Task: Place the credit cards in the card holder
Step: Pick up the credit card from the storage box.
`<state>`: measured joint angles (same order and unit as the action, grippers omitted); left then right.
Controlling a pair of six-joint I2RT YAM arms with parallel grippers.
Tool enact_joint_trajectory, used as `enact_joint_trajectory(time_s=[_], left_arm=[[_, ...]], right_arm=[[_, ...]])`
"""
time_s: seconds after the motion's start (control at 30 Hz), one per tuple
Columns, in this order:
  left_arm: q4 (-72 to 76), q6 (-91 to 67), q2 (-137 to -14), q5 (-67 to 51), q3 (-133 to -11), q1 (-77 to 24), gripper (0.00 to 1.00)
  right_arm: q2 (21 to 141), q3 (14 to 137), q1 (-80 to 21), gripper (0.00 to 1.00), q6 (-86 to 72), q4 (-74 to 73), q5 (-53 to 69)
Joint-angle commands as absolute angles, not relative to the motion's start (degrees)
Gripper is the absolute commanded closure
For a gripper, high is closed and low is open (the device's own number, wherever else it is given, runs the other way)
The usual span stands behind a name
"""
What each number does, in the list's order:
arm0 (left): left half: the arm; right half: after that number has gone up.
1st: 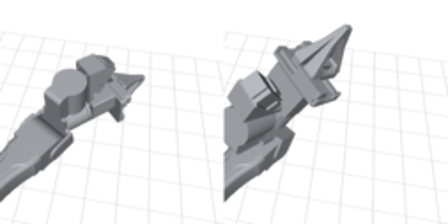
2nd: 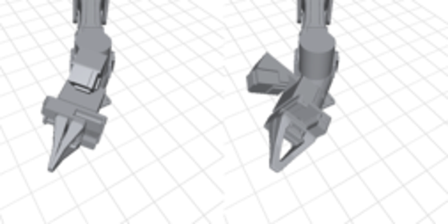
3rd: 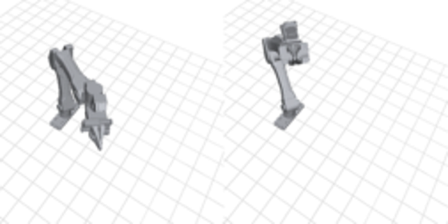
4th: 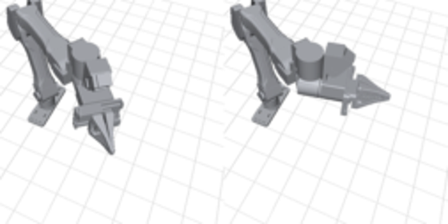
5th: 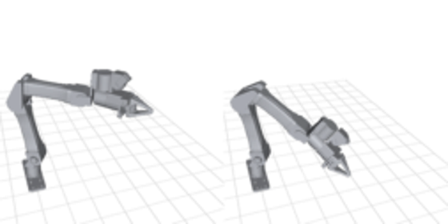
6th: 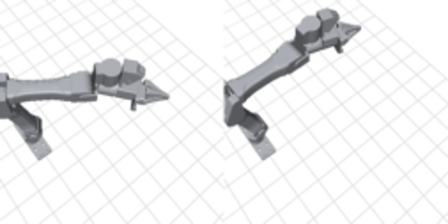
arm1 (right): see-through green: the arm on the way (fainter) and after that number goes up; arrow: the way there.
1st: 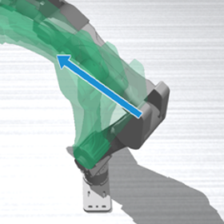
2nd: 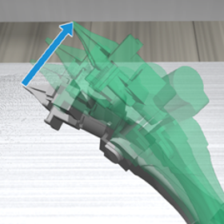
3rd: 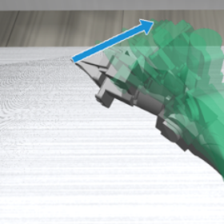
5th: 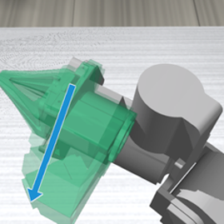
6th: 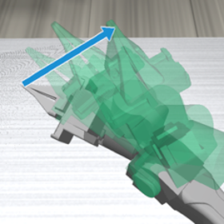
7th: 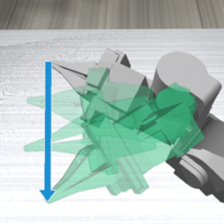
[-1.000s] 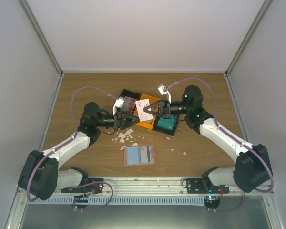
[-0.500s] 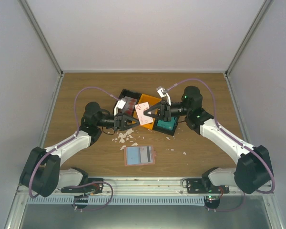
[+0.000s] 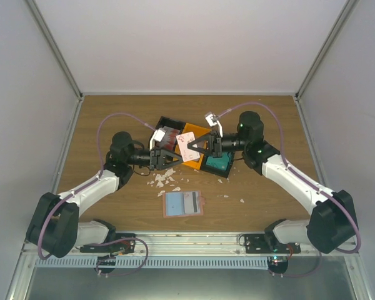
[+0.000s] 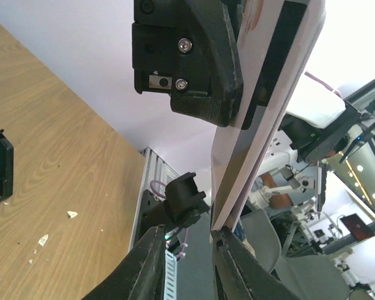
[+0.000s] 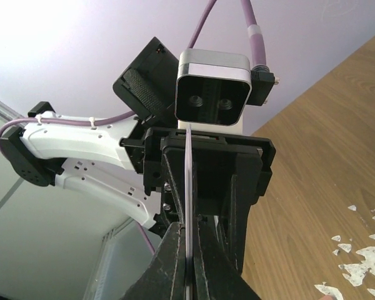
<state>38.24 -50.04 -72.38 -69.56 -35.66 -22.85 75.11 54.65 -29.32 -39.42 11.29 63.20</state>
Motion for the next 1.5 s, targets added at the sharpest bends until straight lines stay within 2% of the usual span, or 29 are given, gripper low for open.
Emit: enact_joint_trajectory(time_s=[0.0, 0.33, 0.5, 0.57, 0.77, 0.97, 1.2, 1.47], left_arm=[[39.8, -49.2, -72.4, -65.9, -38.6, -23.3, 0.74], [37.9, -50.2, -77.0, -63.7, -42.5, -23.3, 0.75], [36.9, -51.6, -80.5, -62.4, -44.3, -22.7, 0.92], [36.8, -52.5, -82.2, -62.0, -44.8, -22.2, 1.00], [31.9, -55.1, -90.7, -61.5, -49.7, -21.0, 1.00], [27.0, -57.0, -99.6, -61.9, -55.4, -19.1, 1.00], [22.9, -55.3, -103.5, -61.8, -57.4, -16.9, 1.00], [14.6, -48.8, -102.2, -56.8, -56.1, -14.8, 1.00]], right_arm=[[77.2, 55.6, -31.3, 0.99, -41.1, 11.8, 61.7], [80.7, 55.5, -30.8, 1.00, -45.1, 15.1, 62.1], [82.6, 54.2, -27.6, 0.99, -48.8, 18.6, 62.1], [84.3, 53.9, -25.8, 0.96, -50.1, 19.8, 62.5], [92.0, 54.4, -21.9, 0.88, -53.6, 25.0, 64.4], [101.5, 55.7, -17.8, 0.88, -58.9, 31.5, 65.2], [107.7, 58.7, -15.8, 0.87, -57.9, 29.0, 64.9], [109.2, 61.1, -15.4, 0.97, -52.9, 22.5, 62.5]])
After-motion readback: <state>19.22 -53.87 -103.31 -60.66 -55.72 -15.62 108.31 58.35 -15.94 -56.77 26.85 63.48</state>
